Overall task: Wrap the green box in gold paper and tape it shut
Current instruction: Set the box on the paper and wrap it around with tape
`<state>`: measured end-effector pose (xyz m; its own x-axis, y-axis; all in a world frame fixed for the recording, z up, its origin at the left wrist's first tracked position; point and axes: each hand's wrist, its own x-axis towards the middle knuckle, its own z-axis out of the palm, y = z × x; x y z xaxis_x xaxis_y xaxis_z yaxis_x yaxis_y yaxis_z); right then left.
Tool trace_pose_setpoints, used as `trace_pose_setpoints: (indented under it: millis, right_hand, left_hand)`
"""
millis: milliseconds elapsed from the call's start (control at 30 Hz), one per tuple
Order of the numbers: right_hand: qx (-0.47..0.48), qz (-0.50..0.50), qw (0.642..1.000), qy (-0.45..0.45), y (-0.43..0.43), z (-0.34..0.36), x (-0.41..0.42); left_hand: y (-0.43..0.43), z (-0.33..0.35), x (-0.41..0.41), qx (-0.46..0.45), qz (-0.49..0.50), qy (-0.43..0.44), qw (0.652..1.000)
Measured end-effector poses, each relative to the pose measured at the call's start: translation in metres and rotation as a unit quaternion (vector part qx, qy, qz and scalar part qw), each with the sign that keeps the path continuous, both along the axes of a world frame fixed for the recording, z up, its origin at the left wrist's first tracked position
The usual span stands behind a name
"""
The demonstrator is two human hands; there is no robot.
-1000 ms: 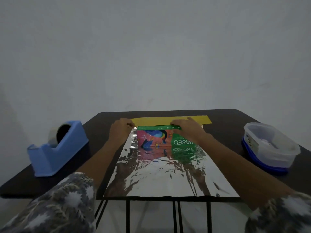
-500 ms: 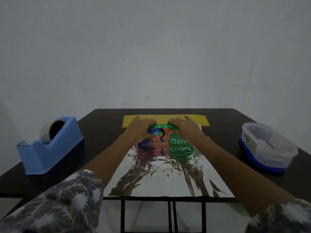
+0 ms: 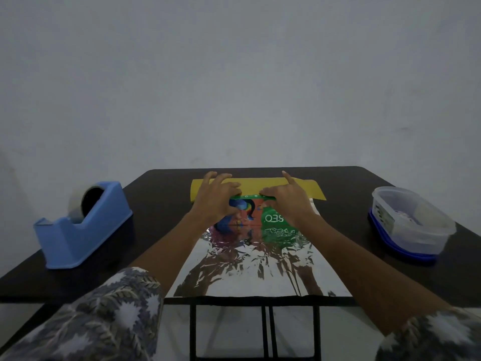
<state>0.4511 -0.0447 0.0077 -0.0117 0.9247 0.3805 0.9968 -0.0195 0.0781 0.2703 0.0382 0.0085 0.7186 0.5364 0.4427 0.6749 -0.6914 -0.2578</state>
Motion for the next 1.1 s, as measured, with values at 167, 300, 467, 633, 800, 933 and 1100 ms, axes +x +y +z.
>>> trace_pose_setpoints:
  millis: [167,300,467,633,800,933,1100]
  right_hand:
    - [0.030,-0.012,0.999,-0.004,-0.004,0.000,-0.004]
    - [0.047,-0.017,0.999,0.004,-0.007,0.000,-0.007]
    - [0.077,-0.004,0.997,0.032,-0.009,-0.005,-0.006]
    - [0.132,0.001,0.982,0.134,-0.030,-0.017,0.008]
    - [0.237,-0.063,0.948,0.202,-0.056,-0.020,0.031]
    - [0.230,-0.040,0.949,0.213,-0.049,-0.009,0.032]
    - [0.006,0.017,1.000,0.017,-0.016,0.001,-0.001]
  left_hand:
    - [0.000,-0.005,-0.001,0.044,-0.047,-0.040,0.997]
    - [-0.001,-0.009,-0.002,0.074,-0.061,-0.056,0.994]
    - [-0.001,-0.013,-0.003,0.077,-0.084,-0.087,0.990]
    - [0.000,-0.018,-0.004,0.063,-0.081,-0.109,0.989]
    - [-0.001,-0.021,-0.004,0.043,-0.081,-0.127,0.988]
    - [-0.001,-0.022,-0.004,0.043,-0.082,-0.128,0.988]
    - [-0.001,-0.022,-0.002,0.077,-0.073,-0.113,0.988]
